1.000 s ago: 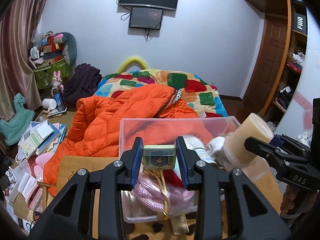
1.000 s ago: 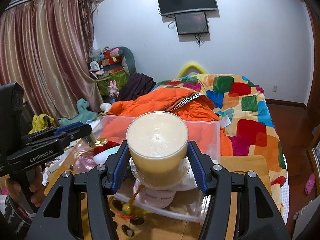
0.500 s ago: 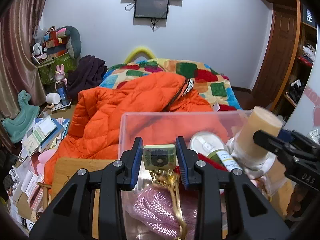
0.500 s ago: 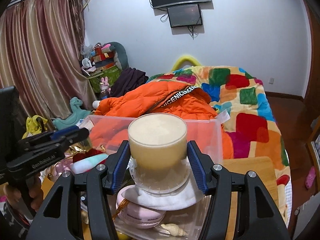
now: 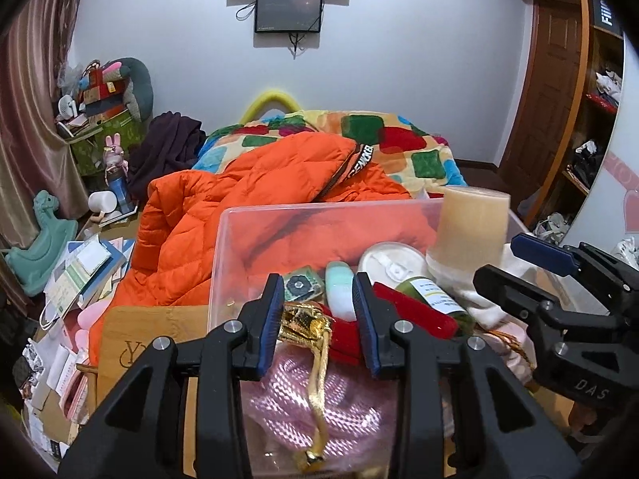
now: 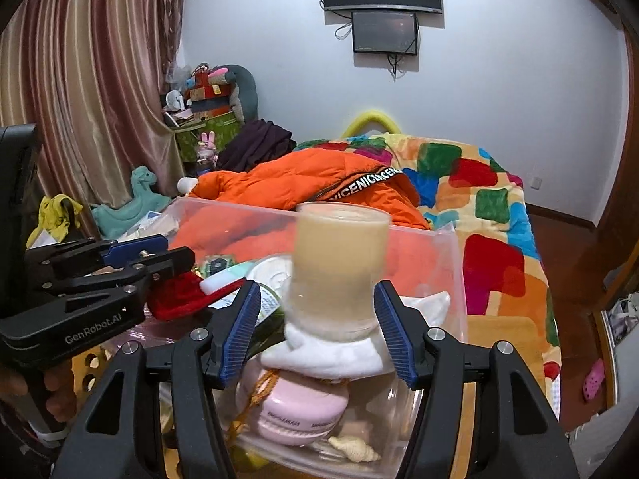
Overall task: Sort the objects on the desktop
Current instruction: 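Carry the tile and candle over the clear box and release both inside, then grasp the small black piece with the left tool while the right tool grasps the brass block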
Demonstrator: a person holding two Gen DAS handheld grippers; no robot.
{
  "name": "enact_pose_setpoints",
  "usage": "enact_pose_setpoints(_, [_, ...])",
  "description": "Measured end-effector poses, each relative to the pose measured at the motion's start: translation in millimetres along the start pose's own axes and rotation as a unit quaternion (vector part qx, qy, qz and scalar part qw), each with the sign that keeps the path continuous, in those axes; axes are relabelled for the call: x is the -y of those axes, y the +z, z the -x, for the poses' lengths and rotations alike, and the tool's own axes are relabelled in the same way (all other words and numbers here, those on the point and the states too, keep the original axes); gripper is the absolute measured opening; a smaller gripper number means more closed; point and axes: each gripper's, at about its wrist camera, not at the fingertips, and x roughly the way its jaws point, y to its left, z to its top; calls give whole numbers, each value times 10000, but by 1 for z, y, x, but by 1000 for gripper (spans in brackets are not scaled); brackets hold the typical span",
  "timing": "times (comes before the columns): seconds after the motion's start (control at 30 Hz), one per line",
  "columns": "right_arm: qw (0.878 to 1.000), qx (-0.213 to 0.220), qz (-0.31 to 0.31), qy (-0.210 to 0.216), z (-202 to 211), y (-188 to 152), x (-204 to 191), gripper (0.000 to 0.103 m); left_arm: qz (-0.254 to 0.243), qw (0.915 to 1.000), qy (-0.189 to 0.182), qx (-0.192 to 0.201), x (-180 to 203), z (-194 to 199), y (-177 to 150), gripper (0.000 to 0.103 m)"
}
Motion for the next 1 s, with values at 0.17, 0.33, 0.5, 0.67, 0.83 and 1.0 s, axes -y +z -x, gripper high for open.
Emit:
enact_pose_setpoints(0.17, [10000, 44, -22, 16, 14, -1, -3, 56, 9, 9999, -18, 98, 3, 14, -1, 45])
enact_pose_setpoints(0.33, [9998, 62, -145, 84, 33, -4, -4, 57, -56, 9997, 25, 240, 8, 32, -2, 52])
enact_pose_setpoints(0.5, [9997, 183, -157, 21, 58, -9, -7, 59, -94, 9990, 77, 430, 11, 59, -7, 64])
enact_pose_setpoints(0.67, [9994, 259, -202, 51, 82, -21, -10, 59, -50, 9986, 123, 512, 8, 79, -18, 68])
enact_pose_setpoints(0.83, [9994, 217, -207, 144, 98, -39, -19, 59, -9, 9990, 181, 417, 6, 86, -37, 68])
enact_pose_setpoints(1.0, [9994, 13, -229, 274, 93, -60, -27, 59, 77, 9995, 230, 183, -1, 82, -60, 68])
